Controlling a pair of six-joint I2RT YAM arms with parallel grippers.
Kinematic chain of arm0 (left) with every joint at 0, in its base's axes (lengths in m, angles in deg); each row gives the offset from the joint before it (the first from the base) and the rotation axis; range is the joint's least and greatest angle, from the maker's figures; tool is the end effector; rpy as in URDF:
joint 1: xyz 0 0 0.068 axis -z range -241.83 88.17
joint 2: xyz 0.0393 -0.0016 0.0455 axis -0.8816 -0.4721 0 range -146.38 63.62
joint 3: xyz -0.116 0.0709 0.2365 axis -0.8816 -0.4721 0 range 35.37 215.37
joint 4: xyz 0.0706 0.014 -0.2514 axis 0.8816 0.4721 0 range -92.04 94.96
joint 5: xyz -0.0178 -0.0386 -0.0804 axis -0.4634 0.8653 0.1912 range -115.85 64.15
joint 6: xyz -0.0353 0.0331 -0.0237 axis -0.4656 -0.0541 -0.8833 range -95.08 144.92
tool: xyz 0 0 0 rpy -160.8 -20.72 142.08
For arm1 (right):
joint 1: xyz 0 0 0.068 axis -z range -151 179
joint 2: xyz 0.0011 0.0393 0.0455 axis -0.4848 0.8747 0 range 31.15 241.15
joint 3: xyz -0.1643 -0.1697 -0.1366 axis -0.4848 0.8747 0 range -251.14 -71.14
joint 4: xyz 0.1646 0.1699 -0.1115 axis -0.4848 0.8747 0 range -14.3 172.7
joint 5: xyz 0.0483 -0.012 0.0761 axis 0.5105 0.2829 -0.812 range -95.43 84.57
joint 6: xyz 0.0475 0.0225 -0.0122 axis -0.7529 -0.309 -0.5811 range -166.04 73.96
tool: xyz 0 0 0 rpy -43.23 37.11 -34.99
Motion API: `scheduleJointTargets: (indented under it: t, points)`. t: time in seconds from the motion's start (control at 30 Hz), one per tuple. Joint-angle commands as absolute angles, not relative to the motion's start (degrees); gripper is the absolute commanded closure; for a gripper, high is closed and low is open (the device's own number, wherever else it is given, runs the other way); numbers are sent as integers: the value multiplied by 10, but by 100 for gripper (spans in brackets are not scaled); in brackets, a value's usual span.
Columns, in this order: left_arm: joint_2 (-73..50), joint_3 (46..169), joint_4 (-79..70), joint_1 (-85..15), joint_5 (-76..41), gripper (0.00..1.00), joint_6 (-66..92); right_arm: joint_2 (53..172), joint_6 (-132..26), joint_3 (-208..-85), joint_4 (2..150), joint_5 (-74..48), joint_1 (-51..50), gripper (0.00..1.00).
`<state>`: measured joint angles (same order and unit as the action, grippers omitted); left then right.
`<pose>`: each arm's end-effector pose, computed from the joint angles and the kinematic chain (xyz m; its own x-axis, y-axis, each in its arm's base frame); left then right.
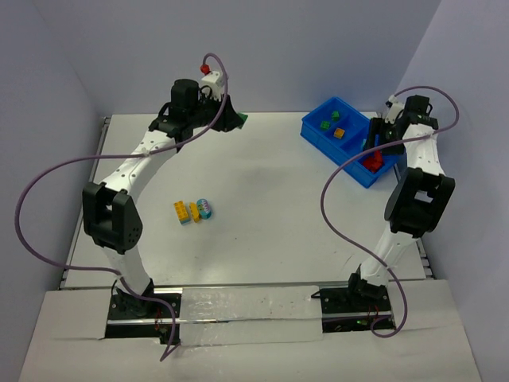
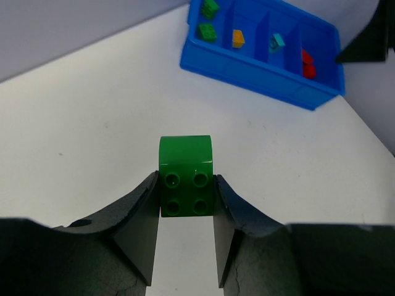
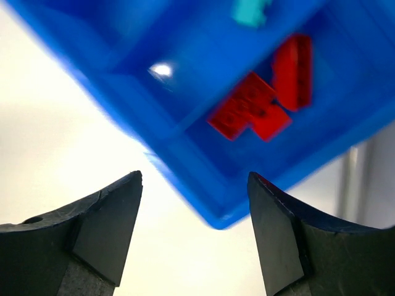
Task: Sort the legos into containers by color
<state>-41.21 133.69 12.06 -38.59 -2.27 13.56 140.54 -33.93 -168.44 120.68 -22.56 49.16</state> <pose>0.3965 -0.1857 0.3631 -0.4560 -0.0005 -0.8900 0.6282 0.7081 -0.3223 0.3966 -0.1344 0.2793 -0.8079 0.0830 -0.5834 0.0097 0.9918 0.1276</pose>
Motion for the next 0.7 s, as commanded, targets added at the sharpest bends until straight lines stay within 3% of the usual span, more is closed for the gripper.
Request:
scheduleJointTargets:
  t: [0.0, 0.23, 0.4, 0.67]
  points:
    - [-361, 1275, 15, -385, 81, 100, 130, 1339, -417, -1745, 1193, -360, 461, 24]
    - [-305, 1164, -113, -371, 138, 100, 222, 1327, -528, -1767, 1161, -508, 325, 19]
    - [-260, 1086, -176, -337, 87, 100, 363, 1333, -585, -1740, 1136, -608, 246, 5]
    - [-232, 1043, -192, -296, 68, 100, 448, 1358, -605, -1751, 1115, -693, 182, 4]
